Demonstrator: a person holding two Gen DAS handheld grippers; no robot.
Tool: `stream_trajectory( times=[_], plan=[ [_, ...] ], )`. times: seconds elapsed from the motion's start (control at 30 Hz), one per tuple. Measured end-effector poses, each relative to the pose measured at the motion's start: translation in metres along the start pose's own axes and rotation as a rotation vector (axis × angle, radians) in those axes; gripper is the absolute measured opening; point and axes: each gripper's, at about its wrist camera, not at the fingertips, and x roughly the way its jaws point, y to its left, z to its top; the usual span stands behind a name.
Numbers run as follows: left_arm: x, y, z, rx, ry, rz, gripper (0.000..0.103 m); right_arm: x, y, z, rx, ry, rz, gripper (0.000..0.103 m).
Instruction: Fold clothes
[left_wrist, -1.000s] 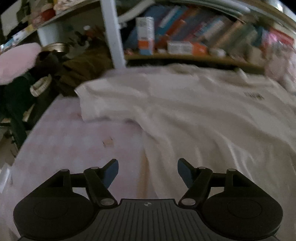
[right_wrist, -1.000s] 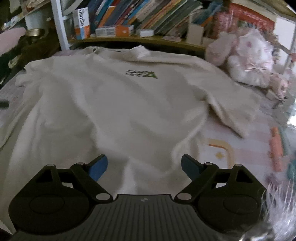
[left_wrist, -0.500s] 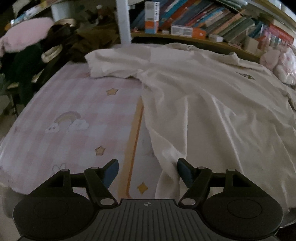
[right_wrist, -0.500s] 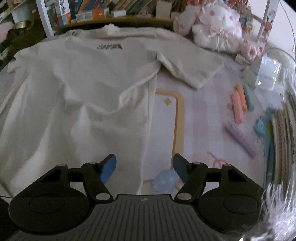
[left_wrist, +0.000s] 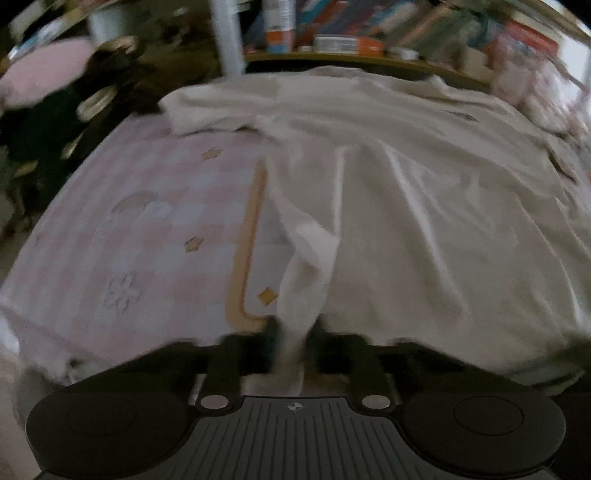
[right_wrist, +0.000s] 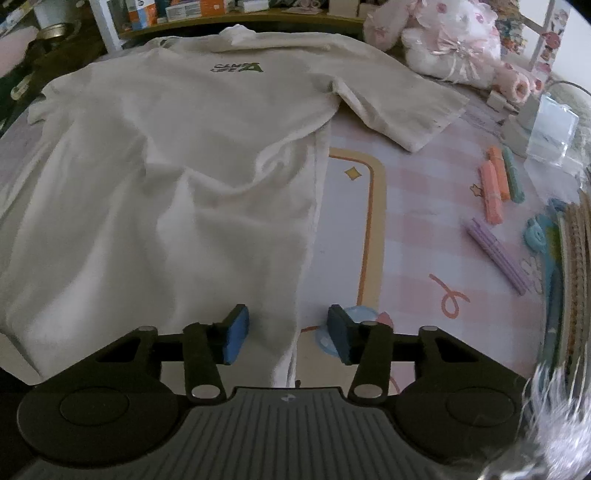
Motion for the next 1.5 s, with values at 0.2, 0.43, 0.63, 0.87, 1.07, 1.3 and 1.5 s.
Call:
stream_trajectory(
  times=[0.2, 0.43, 0.63, 0.87, 1.07, 1.3, 1.5],
  plan=[
    [-0.009, 0.009, 0.002, 0.009, 0.023, -0.036, 0.006, 0.001, 0.005, 0.001, -0.059, -0.011, 0.026, 0.013],
    [-0.022, 0.013, -0.001, -0.093, 0.079, -0.158, 0.006, 0.003, 0.002, 0.004, -0.098, -0.019, 0.048, 0.011],
    [-0.042, 0.011, 0.005, -0.361, 0.013, -0.377, 0.006, 0.007, 0.0, 0.011, -0.145, -0.022, 0.072, 0.011],
    [-0.032, 0.046, -0.015, -0.518, 0.106, -0.15, 0.006, 0.008, -0.006, 0.013, -0.184, -0.025, 0.113, 0.011],
    [-0.024, 0.066, -0.015, -0.319, 0.179, 0.115, 0.012, 0.006, -0.008, 0.01, -0.139, -0.021, 0.094, 0.011],
    [-0.027, 0.052, 0.025, -0.179, -0.028, -0.018, 0.041, -0.006, -0.001, -0.004, -0.006, 0.01, 0.004, 0.029],
    [0.018, 0.039, 0.056, -0.107, 0.002, -0.136, 0.054, -0.017, 0.01, -0.024, 0.085, 0.022, -0.045, 0.016]
  ],
)
